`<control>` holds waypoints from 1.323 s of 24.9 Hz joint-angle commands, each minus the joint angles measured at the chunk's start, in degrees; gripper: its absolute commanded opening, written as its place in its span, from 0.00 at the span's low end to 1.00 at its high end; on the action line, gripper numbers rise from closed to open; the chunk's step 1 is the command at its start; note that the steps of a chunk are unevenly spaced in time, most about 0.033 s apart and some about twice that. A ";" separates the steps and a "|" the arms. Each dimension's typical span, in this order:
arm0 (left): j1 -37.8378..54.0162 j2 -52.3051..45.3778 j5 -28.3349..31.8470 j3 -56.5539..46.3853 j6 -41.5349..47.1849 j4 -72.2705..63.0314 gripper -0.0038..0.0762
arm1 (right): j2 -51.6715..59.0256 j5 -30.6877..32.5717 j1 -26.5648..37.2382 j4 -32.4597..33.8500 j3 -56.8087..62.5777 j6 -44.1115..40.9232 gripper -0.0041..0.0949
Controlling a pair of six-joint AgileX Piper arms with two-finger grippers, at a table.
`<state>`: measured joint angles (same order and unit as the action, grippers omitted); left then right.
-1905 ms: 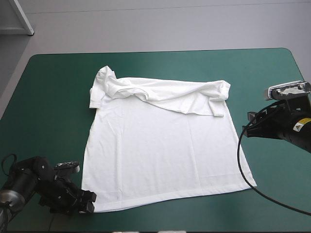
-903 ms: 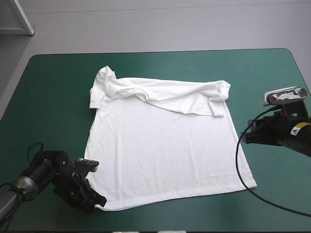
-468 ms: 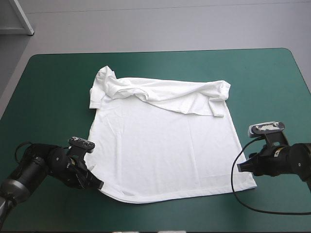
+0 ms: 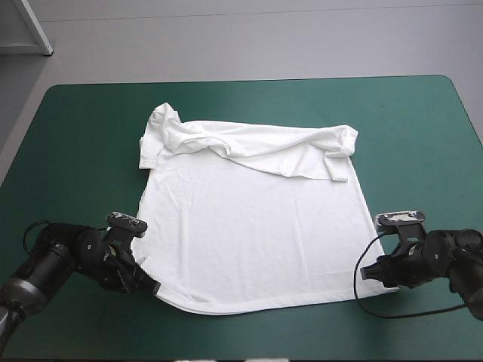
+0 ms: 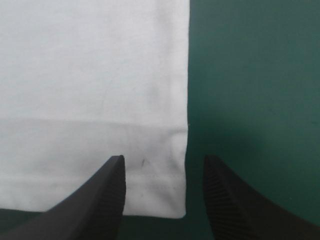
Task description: Fold the cloth
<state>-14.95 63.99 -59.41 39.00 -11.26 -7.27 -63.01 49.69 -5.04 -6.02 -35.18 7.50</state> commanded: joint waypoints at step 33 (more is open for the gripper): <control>-0.15 -6.57 4.38 23.39 1.29 4.66 0.07 | 5.22 -3.87 0.30 -7.48 -30.35 7.67 0.03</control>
<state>-14.95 58.59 -57.13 55.86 -10.65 -4.63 -58.92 48.95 -5.04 -12.98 -58.53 14.20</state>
